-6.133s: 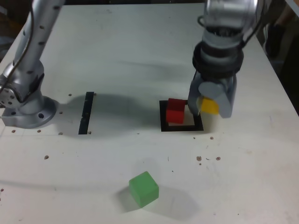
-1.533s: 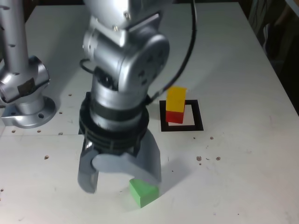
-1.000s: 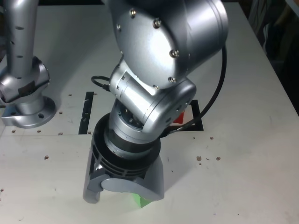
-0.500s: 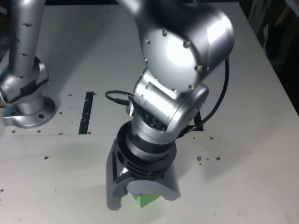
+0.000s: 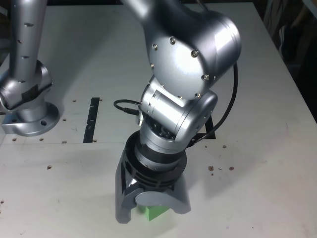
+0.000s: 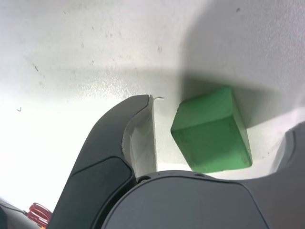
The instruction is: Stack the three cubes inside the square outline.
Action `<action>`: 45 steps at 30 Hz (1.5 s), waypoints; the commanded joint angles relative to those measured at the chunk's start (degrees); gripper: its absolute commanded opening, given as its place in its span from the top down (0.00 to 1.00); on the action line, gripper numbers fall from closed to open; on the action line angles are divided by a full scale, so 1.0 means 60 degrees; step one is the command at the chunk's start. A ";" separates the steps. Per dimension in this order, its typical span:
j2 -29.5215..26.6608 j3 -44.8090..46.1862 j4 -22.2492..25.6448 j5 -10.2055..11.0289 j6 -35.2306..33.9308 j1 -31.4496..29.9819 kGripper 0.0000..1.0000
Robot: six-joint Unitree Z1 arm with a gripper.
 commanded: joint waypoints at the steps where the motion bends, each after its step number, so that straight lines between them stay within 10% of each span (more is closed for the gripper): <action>1: -0.0039 0.0207 -0.0222 0.0069 0.0045 0.0045 0.22; 11: -0.0215 0.0702 -0.0740 0.0413 -0.0116 0.0082 0.54; 37: -0.0182 -0.0453 0.0561 0.0759 -0.0028 0.0081 0.80; 45: -0.0904 -0.1094 0.1397 0.1856 0.0783 0.0099 0.83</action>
